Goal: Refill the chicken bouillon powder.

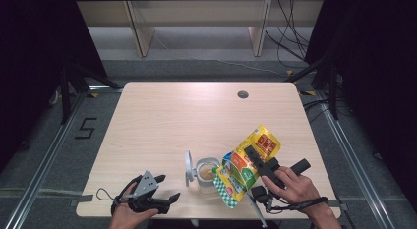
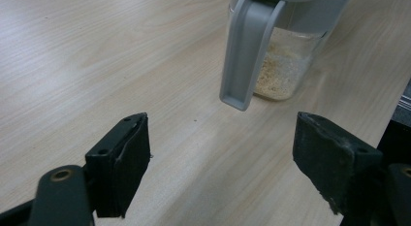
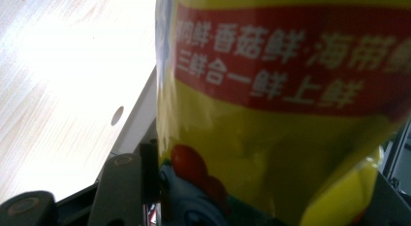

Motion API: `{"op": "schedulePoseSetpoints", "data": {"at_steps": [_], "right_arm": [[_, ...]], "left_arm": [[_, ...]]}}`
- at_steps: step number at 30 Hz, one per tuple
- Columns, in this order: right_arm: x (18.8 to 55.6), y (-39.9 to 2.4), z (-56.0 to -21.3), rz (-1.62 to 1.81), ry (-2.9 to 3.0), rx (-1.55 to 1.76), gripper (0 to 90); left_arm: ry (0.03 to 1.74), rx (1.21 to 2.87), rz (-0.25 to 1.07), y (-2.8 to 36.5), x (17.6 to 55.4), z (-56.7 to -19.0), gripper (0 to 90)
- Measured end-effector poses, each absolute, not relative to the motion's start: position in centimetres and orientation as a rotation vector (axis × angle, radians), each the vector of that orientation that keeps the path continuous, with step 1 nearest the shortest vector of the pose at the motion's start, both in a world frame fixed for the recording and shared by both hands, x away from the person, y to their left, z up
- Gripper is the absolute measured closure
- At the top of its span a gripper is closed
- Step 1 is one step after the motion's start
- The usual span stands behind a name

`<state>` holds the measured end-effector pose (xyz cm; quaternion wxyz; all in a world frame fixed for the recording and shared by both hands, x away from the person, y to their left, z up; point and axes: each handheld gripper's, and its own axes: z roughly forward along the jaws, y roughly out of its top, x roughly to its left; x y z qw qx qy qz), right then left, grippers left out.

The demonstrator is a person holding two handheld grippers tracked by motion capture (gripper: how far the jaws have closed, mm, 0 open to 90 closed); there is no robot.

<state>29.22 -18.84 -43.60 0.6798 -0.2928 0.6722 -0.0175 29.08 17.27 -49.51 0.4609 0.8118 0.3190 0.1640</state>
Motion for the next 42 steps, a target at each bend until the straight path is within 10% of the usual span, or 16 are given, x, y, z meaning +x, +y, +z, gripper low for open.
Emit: {"op": "schedulePoseSetpoints", "data": {"at_steps": [42], "right_arm": [[28.98,-18.85,-43.55,-0.030,1.511,-0.663,47.1]], "left_arm": [[0.782,1.996,0.410,17.38,29.09,-49.44,20.8]]}}
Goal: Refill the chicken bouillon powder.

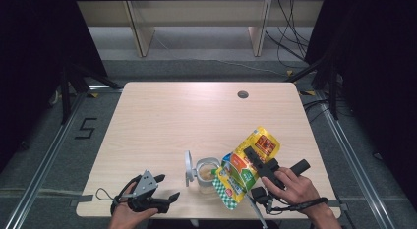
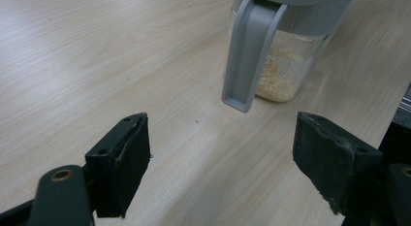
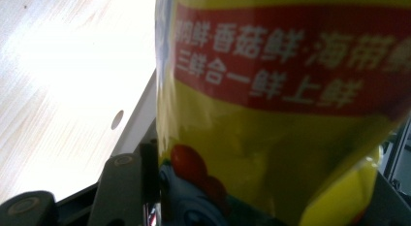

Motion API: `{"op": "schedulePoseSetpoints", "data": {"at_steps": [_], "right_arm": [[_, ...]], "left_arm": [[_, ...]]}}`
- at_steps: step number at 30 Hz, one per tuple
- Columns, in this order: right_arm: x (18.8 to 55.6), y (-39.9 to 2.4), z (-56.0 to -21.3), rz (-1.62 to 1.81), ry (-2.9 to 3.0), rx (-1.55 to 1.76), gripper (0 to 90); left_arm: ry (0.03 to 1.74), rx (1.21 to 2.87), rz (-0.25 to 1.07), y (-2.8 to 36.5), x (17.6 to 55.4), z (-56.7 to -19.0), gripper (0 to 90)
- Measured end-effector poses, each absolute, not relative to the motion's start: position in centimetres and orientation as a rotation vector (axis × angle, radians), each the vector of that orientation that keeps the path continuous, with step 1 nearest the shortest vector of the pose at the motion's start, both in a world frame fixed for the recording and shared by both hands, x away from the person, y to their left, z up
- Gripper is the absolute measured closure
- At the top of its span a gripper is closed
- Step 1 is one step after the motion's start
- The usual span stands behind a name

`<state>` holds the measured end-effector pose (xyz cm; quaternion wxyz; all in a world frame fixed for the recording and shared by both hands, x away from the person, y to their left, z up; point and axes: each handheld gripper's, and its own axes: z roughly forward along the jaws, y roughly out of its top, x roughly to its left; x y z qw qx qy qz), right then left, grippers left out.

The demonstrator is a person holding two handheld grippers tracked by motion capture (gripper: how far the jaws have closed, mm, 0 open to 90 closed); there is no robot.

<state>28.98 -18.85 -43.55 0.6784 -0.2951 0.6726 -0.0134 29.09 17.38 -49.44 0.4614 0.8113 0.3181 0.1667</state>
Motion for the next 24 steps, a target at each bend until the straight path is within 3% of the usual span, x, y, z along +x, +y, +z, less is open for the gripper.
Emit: {"op": "schedulePoseSetpoints", "data": {"at_steps": [24], "right_arm": [[29.22,-18.92,-43.54,-0.030,1.511,-0.673,47.1]], "left_arm": [[0.804,1.983,0.397,17.28,29.00,-49.54,20.8]]}}
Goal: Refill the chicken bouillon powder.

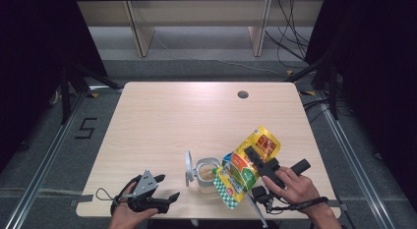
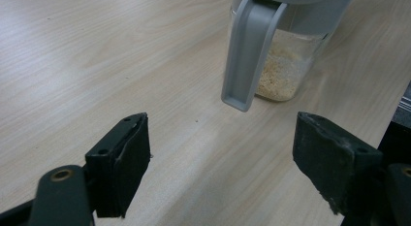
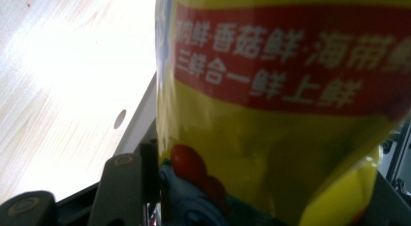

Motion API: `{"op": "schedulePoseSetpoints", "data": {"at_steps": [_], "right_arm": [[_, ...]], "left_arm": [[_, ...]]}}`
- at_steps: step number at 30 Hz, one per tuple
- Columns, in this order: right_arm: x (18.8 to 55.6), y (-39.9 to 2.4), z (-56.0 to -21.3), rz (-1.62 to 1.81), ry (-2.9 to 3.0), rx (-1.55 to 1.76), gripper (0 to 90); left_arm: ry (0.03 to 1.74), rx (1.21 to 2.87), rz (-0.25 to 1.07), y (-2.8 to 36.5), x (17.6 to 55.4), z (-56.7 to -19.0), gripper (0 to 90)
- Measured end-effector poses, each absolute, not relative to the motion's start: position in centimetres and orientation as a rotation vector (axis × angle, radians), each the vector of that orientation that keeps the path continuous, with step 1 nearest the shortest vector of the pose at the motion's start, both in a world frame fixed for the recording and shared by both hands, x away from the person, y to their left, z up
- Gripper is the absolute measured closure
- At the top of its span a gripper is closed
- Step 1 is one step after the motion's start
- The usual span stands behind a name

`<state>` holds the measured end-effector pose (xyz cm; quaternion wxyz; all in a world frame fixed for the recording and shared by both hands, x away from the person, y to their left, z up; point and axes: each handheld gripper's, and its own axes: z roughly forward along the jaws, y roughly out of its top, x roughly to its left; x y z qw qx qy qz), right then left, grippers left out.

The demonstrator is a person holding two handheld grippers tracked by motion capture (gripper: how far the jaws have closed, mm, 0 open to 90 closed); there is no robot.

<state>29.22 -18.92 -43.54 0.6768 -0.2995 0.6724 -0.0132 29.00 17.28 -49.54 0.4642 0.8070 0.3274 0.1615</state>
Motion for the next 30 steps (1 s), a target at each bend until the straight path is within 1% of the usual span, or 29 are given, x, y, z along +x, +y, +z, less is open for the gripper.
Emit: {"op": "schedulePoseSetpoints", "data": {"at_steps": [3,11,13,14,19,23,24,30], "right_arm": [[29.31,-18.97,-43.80,0.019,1.525,-0.641,47.1],[29.19,-19.02,-43.37,-0.037,1.505,-0.668,47.2],[29.29,-19.07,-43.64,0.021,1.518,-0.637,47.1],[29.18,-19.06,-43.23,-0.037,1.502,-0.667,47.1],[28.99,-18.99,-43.03,-0.052,1.491,-0.668,47.2],[28.90,-18.88,-43.27,-0.057,1.484,-0.675,47.2],[28.90,-18.88,-43.31,-0.056,1.487,-0.675,47.2],[28.91,-18.95,-43.42,-0.056,1.495,-0.664,47.2]], "left_arm": [[0.786,2.003,0.406,17.38,29.09,-49.48,20.8],[0.784,2.002,0.407,17.41,29.10,-49.44,20.8],[0.785,2.002,0.408,17.40,29.09,-49.45,20.8],[0.785,2.002,0.407,17.39,29.08,-49.46,20.8],[0.786,2.002,0.408,17.38,29.10,-49.46,20.6],[0.785,2.003,0.409,17.37,29.09,-49.45,20.6],[0.808,1.994,0.396,17.30,28.97,-49.49,20.6],[0.785,2.003,0.409,17.38,29.09,-49.45,20.6]]}}
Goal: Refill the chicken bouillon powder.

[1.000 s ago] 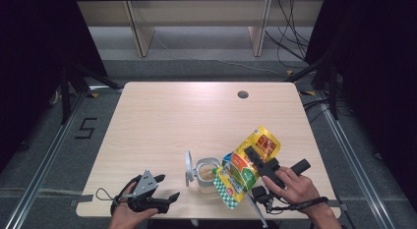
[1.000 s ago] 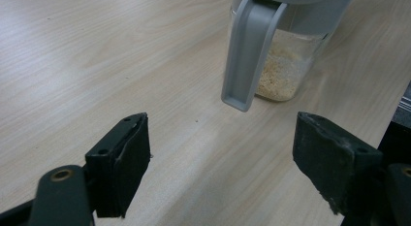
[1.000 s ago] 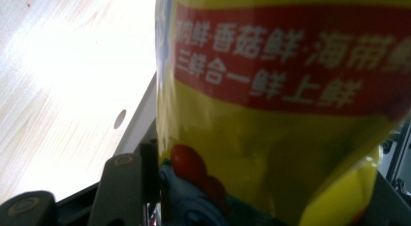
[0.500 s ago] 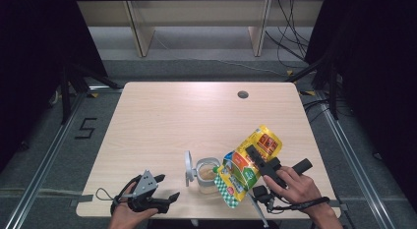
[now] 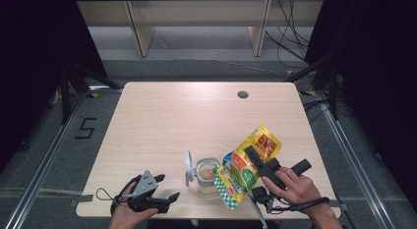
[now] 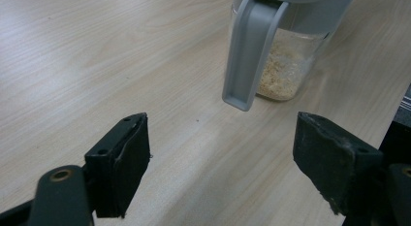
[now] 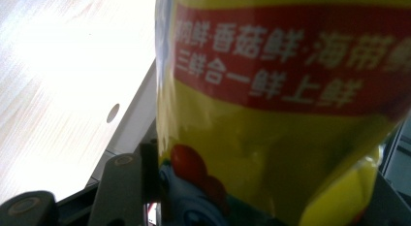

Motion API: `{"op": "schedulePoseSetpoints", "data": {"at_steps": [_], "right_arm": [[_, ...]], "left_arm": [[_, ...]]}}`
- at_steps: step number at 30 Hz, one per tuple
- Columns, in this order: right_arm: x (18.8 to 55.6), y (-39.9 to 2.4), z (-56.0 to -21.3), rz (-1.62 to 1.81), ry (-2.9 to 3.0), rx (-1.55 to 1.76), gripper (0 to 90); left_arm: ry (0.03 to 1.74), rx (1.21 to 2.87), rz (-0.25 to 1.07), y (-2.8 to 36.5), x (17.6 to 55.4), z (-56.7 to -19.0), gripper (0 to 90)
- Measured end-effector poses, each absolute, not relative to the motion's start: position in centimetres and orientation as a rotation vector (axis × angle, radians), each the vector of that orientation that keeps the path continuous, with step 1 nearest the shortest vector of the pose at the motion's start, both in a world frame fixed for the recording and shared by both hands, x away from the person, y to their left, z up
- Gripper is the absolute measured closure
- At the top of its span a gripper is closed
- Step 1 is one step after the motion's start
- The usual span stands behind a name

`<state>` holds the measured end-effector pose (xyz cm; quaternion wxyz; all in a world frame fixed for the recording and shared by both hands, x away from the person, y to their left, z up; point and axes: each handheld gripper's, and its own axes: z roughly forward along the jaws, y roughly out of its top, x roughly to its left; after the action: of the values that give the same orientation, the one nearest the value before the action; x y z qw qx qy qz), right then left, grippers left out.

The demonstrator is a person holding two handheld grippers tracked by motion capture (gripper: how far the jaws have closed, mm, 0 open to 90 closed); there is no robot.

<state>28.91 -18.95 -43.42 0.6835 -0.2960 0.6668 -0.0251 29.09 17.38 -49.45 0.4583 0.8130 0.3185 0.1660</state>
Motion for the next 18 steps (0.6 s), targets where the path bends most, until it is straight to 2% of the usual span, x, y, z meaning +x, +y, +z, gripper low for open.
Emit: {"op": "schedulePoseSetpoints", "data": {"at_steps": [18], "right_arm": [[28.98,-18.95,-43.64,-0.018,1.504,-0.649,49.8]], "left_arm": [[0.807,1.994,0.396,17.30,28.97,-49.49,20.6]]}}
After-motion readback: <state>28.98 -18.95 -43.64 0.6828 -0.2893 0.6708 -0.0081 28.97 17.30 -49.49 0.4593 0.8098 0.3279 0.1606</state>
